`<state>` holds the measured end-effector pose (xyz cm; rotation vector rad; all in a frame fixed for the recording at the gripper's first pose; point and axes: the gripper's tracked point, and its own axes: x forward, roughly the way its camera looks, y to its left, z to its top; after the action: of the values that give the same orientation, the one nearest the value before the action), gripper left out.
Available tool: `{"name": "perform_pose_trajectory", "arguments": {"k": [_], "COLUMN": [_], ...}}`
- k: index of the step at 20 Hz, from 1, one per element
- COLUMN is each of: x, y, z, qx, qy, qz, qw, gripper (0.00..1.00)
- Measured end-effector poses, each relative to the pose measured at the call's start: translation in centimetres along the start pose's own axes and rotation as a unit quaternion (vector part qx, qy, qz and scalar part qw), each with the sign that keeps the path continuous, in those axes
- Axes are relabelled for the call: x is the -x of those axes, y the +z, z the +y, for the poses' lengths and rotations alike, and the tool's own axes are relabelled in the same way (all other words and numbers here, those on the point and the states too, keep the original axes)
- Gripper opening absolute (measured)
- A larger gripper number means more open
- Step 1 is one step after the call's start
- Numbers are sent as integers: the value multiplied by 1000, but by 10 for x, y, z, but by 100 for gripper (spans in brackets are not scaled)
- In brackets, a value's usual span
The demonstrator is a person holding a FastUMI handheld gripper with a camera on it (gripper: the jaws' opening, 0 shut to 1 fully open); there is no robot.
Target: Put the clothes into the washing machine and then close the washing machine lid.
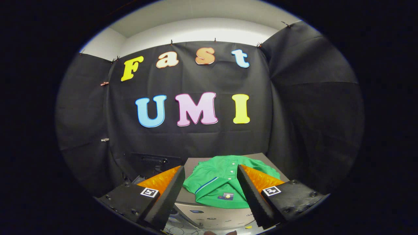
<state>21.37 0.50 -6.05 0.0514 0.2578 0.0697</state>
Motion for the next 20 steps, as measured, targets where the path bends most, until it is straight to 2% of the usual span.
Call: {"name": "perform_pose_trajectory", "arguments": {"k": [2,4,7,13,16,17,20], "x": [-35,-70,-115,-165,-179,-186,-179], "y": [-9,-17,-48,-95,-126,-122,-124], "z": [-1,-12,-44,-73,-77,-78,-86], "qx": [-3,6,27,-1,22,23,26], "qy": [0,-18,-70,-114,-108,-106,-114], "qz": [44,74,132,214,258,249,268], "qw": [999,997,988,970,960,962,956], "gripper": [100,100,99,100,99,94,80]}}
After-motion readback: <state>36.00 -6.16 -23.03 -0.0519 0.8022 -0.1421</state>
